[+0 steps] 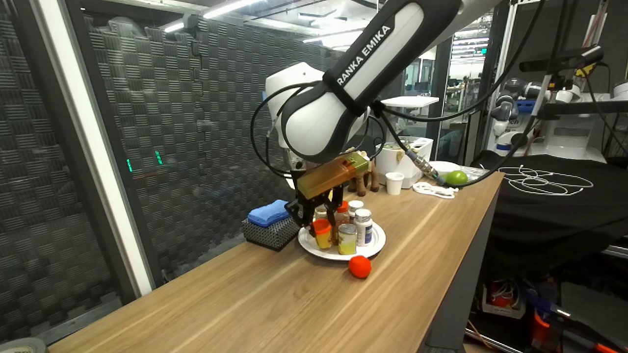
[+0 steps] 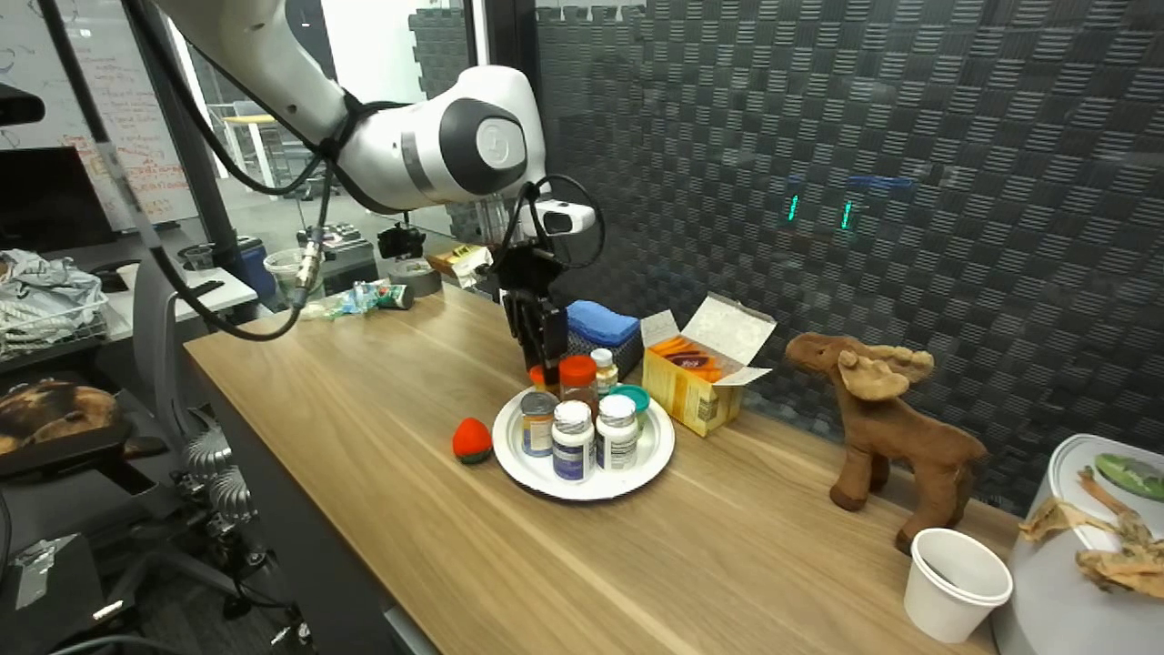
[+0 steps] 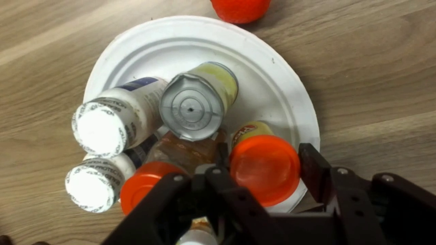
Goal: Put the bottles and the red plushy on the table onto the plate
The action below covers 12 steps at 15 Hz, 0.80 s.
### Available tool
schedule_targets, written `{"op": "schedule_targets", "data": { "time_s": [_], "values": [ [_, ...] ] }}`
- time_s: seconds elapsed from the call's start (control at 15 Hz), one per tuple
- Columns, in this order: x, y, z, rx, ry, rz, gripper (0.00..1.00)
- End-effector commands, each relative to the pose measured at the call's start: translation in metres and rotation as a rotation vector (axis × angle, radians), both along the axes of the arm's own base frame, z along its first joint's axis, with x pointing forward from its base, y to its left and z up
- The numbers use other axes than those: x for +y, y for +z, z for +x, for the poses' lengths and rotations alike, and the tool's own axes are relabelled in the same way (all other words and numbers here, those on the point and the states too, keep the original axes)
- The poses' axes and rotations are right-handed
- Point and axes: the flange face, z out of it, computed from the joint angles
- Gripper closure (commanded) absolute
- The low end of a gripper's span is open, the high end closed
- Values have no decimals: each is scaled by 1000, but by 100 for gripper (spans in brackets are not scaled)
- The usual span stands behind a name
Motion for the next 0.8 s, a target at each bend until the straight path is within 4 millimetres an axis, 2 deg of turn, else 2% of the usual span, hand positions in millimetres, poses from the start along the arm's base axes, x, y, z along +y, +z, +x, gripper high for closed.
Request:
{"op": "schedule_targets", "data": {
  "time_s": [0.0, 0.33, 0.4, 0.67, 0.73],
  "values": [
    [0, 3, 15, -26, -40, 6, 71],
    [-1, 2, 20, -32, -48, 9, 71],
    [0, 3, 21, -35, -43, 7, 26],
    [0, 12, 24, -54, -39, 10, 1],
    [1, 15, 25, -59, -39, 12, 0]
  ]
}}
